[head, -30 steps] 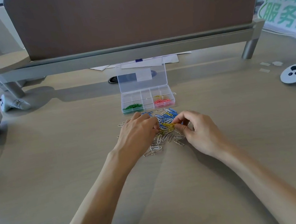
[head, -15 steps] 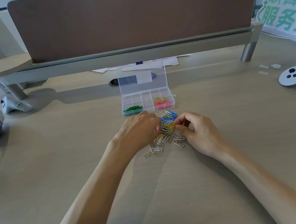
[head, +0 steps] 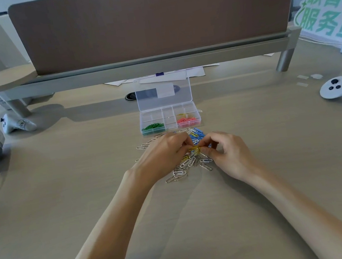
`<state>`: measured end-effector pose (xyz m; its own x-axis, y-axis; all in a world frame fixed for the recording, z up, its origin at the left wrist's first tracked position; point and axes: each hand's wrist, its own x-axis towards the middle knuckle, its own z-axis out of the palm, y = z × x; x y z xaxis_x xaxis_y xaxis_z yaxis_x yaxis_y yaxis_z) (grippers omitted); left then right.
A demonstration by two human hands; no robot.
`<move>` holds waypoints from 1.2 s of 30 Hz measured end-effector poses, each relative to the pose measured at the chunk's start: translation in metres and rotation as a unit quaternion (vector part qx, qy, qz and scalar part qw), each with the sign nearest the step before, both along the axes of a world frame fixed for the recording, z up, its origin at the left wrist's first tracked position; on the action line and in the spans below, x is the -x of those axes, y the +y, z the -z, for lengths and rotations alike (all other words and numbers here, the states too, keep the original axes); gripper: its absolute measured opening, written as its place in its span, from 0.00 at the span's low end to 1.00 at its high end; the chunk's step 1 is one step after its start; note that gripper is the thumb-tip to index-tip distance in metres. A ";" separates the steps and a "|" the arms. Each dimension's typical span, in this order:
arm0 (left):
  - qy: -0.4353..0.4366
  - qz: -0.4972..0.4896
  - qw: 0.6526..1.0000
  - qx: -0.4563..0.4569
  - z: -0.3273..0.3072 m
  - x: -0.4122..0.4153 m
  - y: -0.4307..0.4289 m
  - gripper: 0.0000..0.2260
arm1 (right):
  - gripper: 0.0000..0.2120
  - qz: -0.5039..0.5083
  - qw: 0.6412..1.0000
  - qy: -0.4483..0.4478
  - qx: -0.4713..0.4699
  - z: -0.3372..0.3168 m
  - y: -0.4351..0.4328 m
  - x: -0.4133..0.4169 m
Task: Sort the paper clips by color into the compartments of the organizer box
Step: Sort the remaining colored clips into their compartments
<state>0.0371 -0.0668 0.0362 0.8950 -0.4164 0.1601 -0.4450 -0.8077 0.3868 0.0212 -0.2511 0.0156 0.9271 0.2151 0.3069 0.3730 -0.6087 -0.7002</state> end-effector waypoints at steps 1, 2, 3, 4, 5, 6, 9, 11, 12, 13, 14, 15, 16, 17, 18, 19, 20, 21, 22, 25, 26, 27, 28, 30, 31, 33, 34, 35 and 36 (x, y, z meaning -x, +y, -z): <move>0.005 0.000 1.000 0.005 0.000 0.001 -0.001 0.05 | 0.08 0.001 1.000 0.002 -0.003 0.000 0.000 0.000; 0.006 0.001 1.000 0.005 0.000 0.001 -0.001 0.05 | 0.06 0.003 1.000 0.005 -0.006 0.000 0.000 0.001; 0.005 0.003 1.000 0.000 0.000 0.002 -0.002 0.05 | 0.06 0.004 1.000 0.008 -0.008 -0.001 0.000 0.001; 0.002 0.005 1.000 -0.005 0.000 0.002 -0.001 0.05 | 0.05 0.006 1.000 0.010 -0.010 -0.001 0.000 0.002; 0.001 0.006 1.000 -0.009 0.001 0.002 -0.001 0.05 | 0.05 0.010 1.000 0.010 -0.012 -0.002 -0.001 0.002; 0.000 0.006 1.000 -0.010 0.001 0.003 0.000 0.04 | 0.05 0.013 1.000 0.009 -0.014 -0.003 -0.001 0.002; -0.005 0.005 1.000 -0.005 0.002 0.004 0.000 0.04 | 0.06 0.016 1.000 0.010 -0.018 -0.006 -0.001 0.003; -0.012 0.010 1.000 0.000 0.003 0.004 0.000 0.04 | 0.07 0.015 0.999 0.022 -0.028 -0.006 -0.001 0.003; -0.015 0.013 1.000 0.004 0.004 0.004 -0.001 0.04 | 0.08 0.015 0.999 0.028 -0.036 -0.006 -0.001 0.003; -0.019 0.016 1.000 0.009 0.004 0.003 -0.001 0.03 | 0.08 0.014 0.998 0.033 -0.043 -0.006 -0.001 0.003; -0.022 0.019 0.999 0.015 0.005 0.002 -0.001 0.03 | 0.08 0.013 0.998 0.038 -0.049 -0.006 -0.002 0.003; -0.025 0.022 0.999 0.020 0.006 0.002 -0.001 0.02 | 0.07 0.010 0.998 0.042 -0.053 -0.007 -0.002 0.003; -0.027 0.024 0.999 0.023 0.006 0.001 -0.001 0.02 | 0.07 0.008 0.997 0.046 -0.056 -0.007 -0.003 0.003; -0.028 0.024 0.999 0.027 0.006 0.000 -0.002 0.02 | 0.07 0.008 0.997 0.051 -0.060 -0.008 -0.003 0.003; -0.028 0.022 0.999 0.034 0.006 -0.001 -0.002 0.02 | 0.08 0.011 0.997 0.052 -0.063 -0.008 -0.004 0.003; -0.031 0.017 0.998 0.042 0.006 -0.003 -0.001 0.03 | 0.08 0.018 0.997 0.049 -0.064 -0.008 -0.004 0.002; -0.043 0.012 0.998 0.046 0.006 -0.005 -0.001 0.03 | 0.08 0.029 0.996 0.045 -0.066 -0.007 -0.005 0.001; -0.060 0.005 0.997 0.044 0.006 -0.008 0.000 0.04 | 0.08 0.040 0.996 0.041 -0.068 -0.006 -0.005 -0.001; -0.080 0.001 0.996 0.035 0.006 -0.010 0.001 0.05 | 0.08 0.050 0.995 0.038 -0.072 -0.005 -0.007 -0.002; -0.121 0.009 0.993 -0.006 0.010 -0.016 0.004 0.06 | 0.08 0.064 0.995 0.023 -0.078 -0.004 -0.009 -0.004; -0.129 0.017 0.991 -0.017 0.012 -0.018 0.004 0.06 | 0.09 0.066 0.994 0.019 -0.080 -0.003 -0.010 -0.005; -0.136 0.024 0.990 -0.024 0.013 -0.020 0.003 0.06 | 0.10 0.067 0.994 0.017 -0.085 -0.003 -0.010 -0.005; -0.138 0.030 0.990 -0.028 0.014 -0.021 0.002 0.05 | 0.11 0.067 0.994 0.016 -0.089 -0.003 -0.011 -0.006; -0.142 0.039 0.988 -0.035 0.014 -0.022 0.000 0.05 | 0.12 0.070 0.993 0.014 -0.091 -0.002 -0.012 -0.006; -0.144 0.042 0.988 -0.037 0.014 -0.023 -0.001 0.05 | 0.11 0.071 0.993 0.014 -0.091 -0.002 -0.012 -0.007; -0.142 0.045 0.988 -0.042 0.014 -0.023 -0.001 0.05 | 0.08 0.078 0.993 0.013 -0.093 -0.002 -0.013 -0.009; -0.139 0.045 0.988 -0.045 0.014 -0.023 -0.002 0.05 | 0.06 0.083 0.992 0.010 -0.096 -0.003 -0.013 -0.011; -0.136 0.044 0.989 -0.047 0.014 -0.023 -0.002 0.05 | 0.05 0.088 0.991 0.005 -0.096 -0.004 -0.012 -0.015; -0.134 0.043 0.989 -0.049 0.014 -0.022 -0.002 0.05 | 0.04 0.093 0.991 -0.001 -0.094 -0.006 -0.011 -0.021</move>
<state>0.0595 -0.0691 0.0224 0.7863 -0.5147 0.3419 -0.5900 -0.7897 0.1682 0.0423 -0.2623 0.0213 0.9450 -0.0213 0.3263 0.2669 -0.5263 -0.8073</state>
